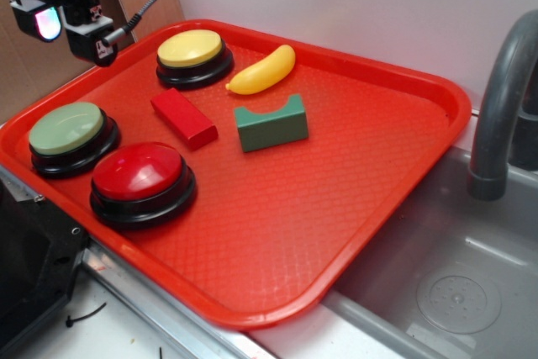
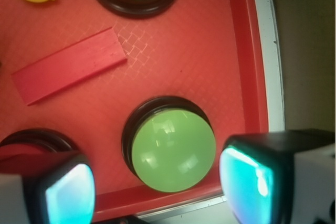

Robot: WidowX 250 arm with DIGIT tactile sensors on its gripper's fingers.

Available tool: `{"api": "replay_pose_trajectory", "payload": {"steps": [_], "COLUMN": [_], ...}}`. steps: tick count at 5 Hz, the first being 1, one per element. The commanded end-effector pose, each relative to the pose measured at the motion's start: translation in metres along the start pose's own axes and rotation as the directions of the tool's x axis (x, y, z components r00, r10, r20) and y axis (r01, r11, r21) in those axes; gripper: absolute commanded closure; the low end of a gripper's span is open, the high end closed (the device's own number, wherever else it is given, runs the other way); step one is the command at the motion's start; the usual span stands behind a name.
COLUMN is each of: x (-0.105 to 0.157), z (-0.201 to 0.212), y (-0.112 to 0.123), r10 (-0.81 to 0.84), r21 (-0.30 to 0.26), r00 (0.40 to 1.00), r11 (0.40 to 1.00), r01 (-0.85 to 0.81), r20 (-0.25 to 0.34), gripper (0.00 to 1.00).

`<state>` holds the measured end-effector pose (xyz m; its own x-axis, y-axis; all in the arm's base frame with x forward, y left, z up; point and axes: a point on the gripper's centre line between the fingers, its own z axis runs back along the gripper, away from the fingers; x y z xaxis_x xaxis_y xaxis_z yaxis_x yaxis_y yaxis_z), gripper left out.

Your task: Push the green button.

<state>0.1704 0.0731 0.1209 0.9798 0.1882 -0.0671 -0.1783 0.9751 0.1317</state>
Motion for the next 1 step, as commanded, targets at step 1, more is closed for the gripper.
{"api": "replay_pose_trajectory", "payload": {"steps": [1], "x": [0.0006], "z": [0.0281], "y": [0.0073], "r10": [0.003], "r21": [0.006], "r00": [0.993], "r11": [1.000], "r01": [-0.004], "r20": [0.117], "gripper": [0.00]}}
